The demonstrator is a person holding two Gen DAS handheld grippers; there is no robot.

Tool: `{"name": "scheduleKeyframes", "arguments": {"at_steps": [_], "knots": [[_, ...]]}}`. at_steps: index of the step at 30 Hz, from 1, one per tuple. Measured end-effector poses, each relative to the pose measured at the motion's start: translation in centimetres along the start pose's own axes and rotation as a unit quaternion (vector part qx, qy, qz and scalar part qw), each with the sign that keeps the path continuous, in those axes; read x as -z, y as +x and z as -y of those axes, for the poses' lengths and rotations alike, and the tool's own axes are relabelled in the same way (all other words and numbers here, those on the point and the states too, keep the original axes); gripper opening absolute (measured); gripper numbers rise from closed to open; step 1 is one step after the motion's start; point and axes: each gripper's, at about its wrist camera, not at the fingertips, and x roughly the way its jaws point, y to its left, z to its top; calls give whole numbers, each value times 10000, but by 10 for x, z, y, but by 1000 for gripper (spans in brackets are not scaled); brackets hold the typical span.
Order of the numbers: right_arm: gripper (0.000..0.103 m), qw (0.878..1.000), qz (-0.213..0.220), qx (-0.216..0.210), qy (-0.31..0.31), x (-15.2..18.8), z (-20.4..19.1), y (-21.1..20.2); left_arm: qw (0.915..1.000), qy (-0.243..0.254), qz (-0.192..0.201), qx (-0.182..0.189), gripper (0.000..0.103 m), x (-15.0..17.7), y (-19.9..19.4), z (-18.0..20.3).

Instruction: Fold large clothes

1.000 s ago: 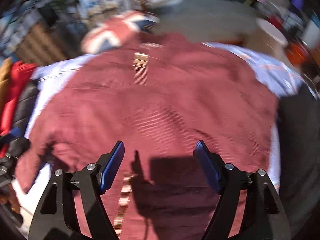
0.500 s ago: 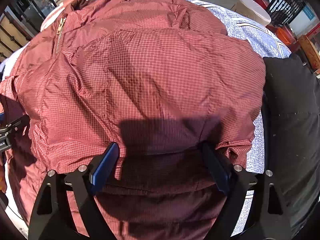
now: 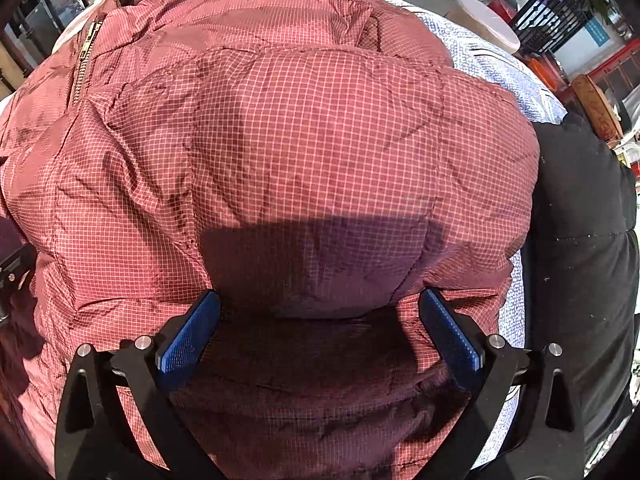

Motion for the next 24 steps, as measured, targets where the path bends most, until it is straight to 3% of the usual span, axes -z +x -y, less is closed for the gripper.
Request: {"name": "scheduleKeyframes", "arguments": {"at_steps": [4, 7, 11, 13, 15, 19, 24], "knots": [[98, 9999, -133, 37, 76, 3, -6, -11, 9997, -192, 143, -70, 97, 18, -26, -17], [98, 9993, 80, -298, 215, 15, -10, -37, 9986, -463, 238, 12, 97, 48, -51, -42], [98, 9972, 169, -715, 110, 55, -30, -67, 9936, -1108, 221, -52, 97, 103, -77, -93], [98, 9960, 155, -875, 50, 84, -30, -82, 9857, -1662, 247, -115, 97, 137, -93, -127], [98, 9946, 55, -1033, -86, 112, -41, -89, 9748, -2205, 265, -230, 97, 171, -103, -159], [98, 9906, -118, -1304, -399, 150, -65, -99, 9391, -3341, 384, -711, 95, 236, -134, -229], [98, 9857, -42, -1461, -841, 158, -92, -109, 8923, -4256, 594, -1382, 94, 279, -163, -308]]}}
